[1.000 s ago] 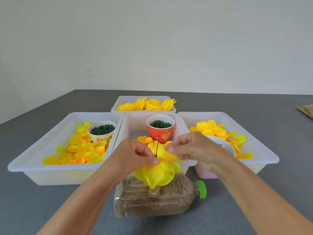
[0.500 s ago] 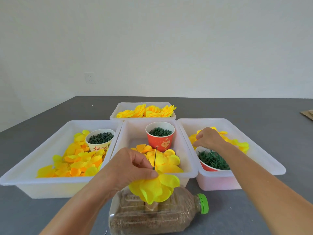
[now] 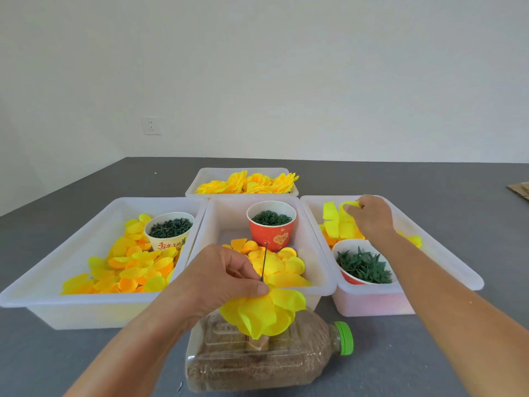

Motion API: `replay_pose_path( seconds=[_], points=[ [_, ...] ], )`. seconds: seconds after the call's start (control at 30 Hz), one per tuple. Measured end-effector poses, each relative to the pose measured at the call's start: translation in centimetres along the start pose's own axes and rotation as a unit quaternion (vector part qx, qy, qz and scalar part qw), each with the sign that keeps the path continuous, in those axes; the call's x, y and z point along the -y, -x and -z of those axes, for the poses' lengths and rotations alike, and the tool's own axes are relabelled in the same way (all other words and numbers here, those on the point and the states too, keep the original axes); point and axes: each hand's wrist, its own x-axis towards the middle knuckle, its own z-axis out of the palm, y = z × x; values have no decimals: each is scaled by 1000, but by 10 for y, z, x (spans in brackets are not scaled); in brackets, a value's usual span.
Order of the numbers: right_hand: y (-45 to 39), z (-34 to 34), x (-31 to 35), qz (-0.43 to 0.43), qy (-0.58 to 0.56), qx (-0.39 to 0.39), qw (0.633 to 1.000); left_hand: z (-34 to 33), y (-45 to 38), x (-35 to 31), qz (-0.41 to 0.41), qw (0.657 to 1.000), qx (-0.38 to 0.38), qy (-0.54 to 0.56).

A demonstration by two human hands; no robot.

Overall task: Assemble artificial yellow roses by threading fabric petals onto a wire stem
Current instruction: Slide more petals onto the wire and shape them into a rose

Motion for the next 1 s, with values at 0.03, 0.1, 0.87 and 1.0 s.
replay_pose_path(
  seconds=[0.03, 0.1, 0.87, 1.0],
  points=[
    [0, 5, 0, -15, -49, -17, 999, 0, 0, 0, 0, 1000, -2, 1],
    [4, 14, 2, -47, -149, -34, 987, -1, 1, -1, -1, 1000, -7, 0],
    [106, 51, 90, -48, -437, 299, 847, -1, 11, -9, 15, 1000, -12, 11],
    [110, 52, 95, -30, -430, 294, 853, 1, 13, -13, 16, 1000, -6, 2]
  ],
)
